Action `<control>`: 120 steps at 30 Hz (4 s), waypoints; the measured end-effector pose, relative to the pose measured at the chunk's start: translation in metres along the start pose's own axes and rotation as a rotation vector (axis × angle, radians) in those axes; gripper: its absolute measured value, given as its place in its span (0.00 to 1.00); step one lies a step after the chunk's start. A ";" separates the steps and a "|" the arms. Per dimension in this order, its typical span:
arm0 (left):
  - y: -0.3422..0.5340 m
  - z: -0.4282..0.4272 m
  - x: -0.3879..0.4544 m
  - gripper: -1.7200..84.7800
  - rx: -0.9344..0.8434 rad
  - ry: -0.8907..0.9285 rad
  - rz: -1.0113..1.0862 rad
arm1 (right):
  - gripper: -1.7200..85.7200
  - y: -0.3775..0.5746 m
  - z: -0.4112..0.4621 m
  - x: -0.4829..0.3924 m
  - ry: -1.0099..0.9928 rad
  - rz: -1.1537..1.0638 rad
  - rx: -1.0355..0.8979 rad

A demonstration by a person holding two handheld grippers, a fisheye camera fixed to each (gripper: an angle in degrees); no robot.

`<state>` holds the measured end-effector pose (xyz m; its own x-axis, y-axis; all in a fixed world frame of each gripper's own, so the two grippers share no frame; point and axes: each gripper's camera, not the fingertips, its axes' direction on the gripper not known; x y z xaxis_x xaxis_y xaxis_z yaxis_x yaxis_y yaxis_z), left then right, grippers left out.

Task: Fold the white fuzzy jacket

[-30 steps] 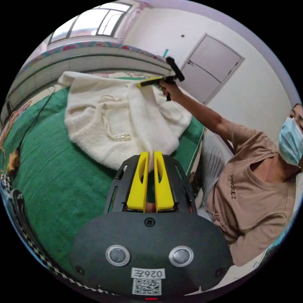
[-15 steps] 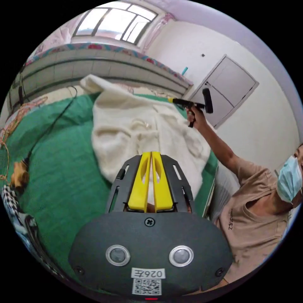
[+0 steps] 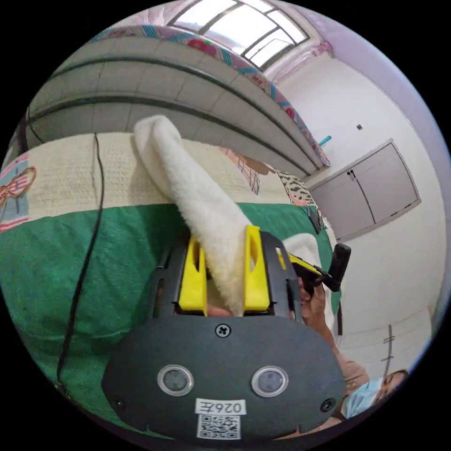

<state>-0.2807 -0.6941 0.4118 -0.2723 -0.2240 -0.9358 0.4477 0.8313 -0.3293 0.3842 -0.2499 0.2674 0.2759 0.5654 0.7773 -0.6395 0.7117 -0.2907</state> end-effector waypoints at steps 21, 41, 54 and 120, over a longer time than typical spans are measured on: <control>0.350 0.112 0.205 0.02 -0.458 -0.660 1.260 | 0.21 -0.003 -0.116 -0.068 0.253 -0.166 -0.136; 0.355 0.010 0.027 0.03 -0.181 -0.578 0.217 | 0.18 0.256 -0.263 -0.175 -0.076 -0.451 -0.469; 0.424 0.105 0.160 0.01 -0.259 -0.154 0.430 | 0.09 0.248 -0.266 -0.078 0.164 -0.209 -0.440; 0.274 -0.081 0.085 0.07 0.051 -0.068 0.071 | 0.06 0.432 -0.112 -0.175 -0.172 -0.376 -0.313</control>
<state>-0.2503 -0.4441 0.2526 -0.1805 -0.2012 -0.9628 0.5073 0.8195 -0.2664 0.1399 0.0057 -0.0567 0.3064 0.1882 0.9331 -0.2665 0.9580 -0.1057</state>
